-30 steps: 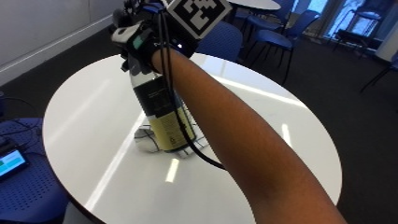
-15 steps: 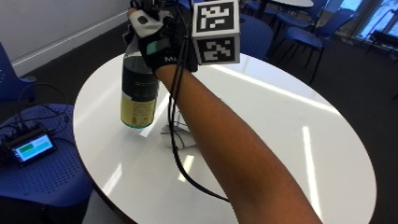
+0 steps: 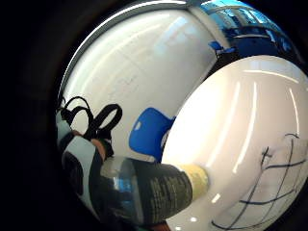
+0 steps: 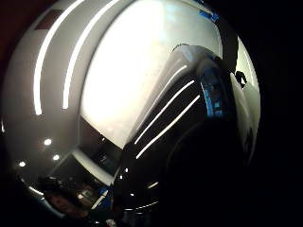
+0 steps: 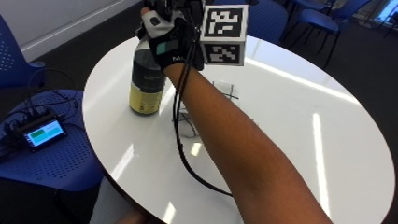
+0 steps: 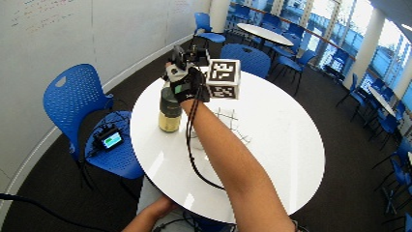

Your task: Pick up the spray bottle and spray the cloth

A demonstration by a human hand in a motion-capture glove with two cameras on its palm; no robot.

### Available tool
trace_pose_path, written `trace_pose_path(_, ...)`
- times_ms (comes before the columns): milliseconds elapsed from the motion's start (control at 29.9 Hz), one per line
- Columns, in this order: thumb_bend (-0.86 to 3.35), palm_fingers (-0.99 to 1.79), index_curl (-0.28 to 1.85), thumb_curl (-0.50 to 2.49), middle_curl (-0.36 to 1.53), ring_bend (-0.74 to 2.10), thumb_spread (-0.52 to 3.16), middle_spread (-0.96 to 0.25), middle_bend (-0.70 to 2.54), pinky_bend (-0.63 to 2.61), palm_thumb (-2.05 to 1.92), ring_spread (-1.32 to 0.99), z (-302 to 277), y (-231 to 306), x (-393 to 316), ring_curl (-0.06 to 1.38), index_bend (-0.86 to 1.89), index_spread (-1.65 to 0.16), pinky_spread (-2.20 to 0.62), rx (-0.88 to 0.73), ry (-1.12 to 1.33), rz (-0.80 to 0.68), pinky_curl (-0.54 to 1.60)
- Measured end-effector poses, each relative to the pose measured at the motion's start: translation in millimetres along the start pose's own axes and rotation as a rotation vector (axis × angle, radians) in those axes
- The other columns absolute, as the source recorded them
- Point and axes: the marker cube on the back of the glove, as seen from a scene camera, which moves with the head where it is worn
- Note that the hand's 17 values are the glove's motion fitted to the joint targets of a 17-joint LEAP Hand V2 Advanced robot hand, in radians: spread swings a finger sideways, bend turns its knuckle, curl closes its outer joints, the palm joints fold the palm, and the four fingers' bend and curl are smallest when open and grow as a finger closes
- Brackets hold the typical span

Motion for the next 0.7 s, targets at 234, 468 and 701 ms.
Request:
trace_pose_path(234, -0.03, 1.38, 0.61, 0.88, 0.5, 0.59, 0.43, -0.2, 0.6, 0.36, 0.91, -0.16, 3.6, -19.4, -28.8, 0.43, 0.4, -0.27, -0.2, -0.037, 0.001, -0.071, 0.38)
trace_pose_path(468, -0.03, 1.39, 0.61, 0.88, 0.5, 0.59, 0.42, -0.2, 0.61, 0.36, 0.9, -0.16, 25.0, -20.2, -46.5, 0.43, 0.41, -0.27, -0.21, -0.098, 0.023, -0.064, 0.38)
trace_pose_path(701, -0.03, 1.4, 0.61, 0.89, 0.5, 0.59, 0.41, -0.21, 0.62, 0.37, 0.89, -0.18, 28.8, -19.4, -49.6, 0.43, 0.42, -0.27, -0.23, -0.098, 0.033, -0.062, 0.38)
